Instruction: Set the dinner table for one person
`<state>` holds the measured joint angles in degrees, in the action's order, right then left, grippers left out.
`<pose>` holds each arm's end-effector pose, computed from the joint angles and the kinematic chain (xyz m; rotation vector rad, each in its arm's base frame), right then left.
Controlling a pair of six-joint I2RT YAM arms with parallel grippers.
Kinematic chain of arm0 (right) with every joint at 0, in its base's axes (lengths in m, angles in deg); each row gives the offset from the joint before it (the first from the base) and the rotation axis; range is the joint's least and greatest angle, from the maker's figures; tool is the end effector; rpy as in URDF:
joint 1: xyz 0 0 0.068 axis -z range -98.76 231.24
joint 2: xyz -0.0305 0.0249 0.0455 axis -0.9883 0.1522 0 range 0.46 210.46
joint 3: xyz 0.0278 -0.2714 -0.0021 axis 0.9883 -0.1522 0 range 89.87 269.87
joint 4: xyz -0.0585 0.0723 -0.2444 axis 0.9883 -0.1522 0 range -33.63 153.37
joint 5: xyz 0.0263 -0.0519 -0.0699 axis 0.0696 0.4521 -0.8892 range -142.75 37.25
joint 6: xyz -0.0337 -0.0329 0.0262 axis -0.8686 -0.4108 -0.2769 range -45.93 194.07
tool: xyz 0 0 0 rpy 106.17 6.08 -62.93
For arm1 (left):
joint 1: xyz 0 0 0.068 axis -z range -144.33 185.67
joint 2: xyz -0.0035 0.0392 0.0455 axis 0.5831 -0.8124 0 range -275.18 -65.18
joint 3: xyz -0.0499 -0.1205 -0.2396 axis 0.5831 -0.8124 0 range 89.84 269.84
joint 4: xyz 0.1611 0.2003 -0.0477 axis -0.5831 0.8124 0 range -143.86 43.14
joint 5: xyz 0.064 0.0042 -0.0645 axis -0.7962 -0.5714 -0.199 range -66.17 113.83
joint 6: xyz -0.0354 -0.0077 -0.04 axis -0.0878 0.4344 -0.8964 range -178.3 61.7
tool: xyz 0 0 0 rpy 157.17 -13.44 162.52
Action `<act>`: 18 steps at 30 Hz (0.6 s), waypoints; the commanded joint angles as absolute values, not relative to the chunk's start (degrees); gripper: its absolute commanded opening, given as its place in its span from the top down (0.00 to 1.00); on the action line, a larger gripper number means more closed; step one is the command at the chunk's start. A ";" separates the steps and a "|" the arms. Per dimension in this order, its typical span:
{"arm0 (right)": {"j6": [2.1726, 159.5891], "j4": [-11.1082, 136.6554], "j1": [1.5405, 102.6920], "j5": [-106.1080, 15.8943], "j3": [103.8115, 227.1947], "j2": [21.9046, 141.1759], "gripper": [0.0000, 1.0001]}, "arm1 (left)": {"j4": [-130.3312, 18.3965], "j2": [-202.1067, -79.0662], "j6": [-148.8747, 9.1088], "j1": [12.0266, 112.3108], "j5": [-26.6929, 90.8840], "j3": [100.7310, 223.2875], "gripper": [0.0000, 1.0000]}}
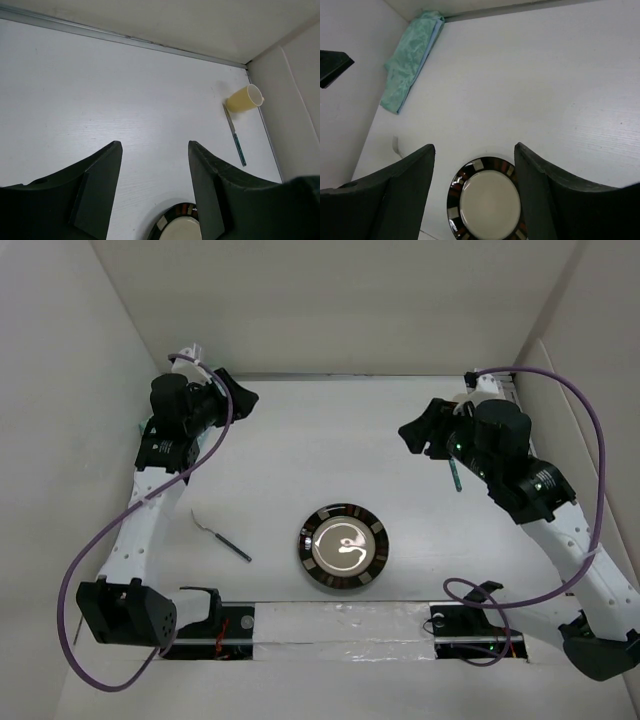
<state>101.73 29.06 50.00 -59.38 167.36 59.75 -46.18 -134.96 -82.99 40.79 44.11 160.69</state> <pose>0.1767 0.1025 0.4437 0.0234 1.8940 0.6045 0.2771 -0.0373 0.4134 -0.0221 1.7262 -0.6851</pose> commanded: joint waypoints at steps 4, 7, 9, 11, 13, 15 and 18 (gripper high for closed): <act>101.22 31.38 53.46 -50.85 166.60 58.82 0.95 | -45.96 -135.13 -84.14 40.42 34.60 163.57 0.57; 101.40 31.55 54.08 -49.06 164.68 58.38 1.00 | -45.25 -137.67 -84.23 40.42 30.19 165.15 0.84; 101.40 32.08 54.08 -47.57 163.27 57.94 1.00 | -42.36 -140.05 -83.79 40.42 26.40 169.28 1.00; 101.40 33.30 54.08 -46.43 161.16 56.89 1.00 | -39.73 -143.92 -83.44 40.42 22.36 173.57 1.00; 101.05 33.84 54.08 -45.72 159.66 55.83 1.00 | -37.52 -147.80 -83.18 40.42 18.21 177.45 1.00; 100.79 33.84 54.08 -44.58 158.95 55.66 1.00 | -36.12 -150.60 -84.05 39.19 14.88 179.65 0.82; 101.40 34.97 54.08 -43.17 156.24 54.78 1.00 | -33.92 -157.18 -84.67 37.00 14.08 183.87 0.62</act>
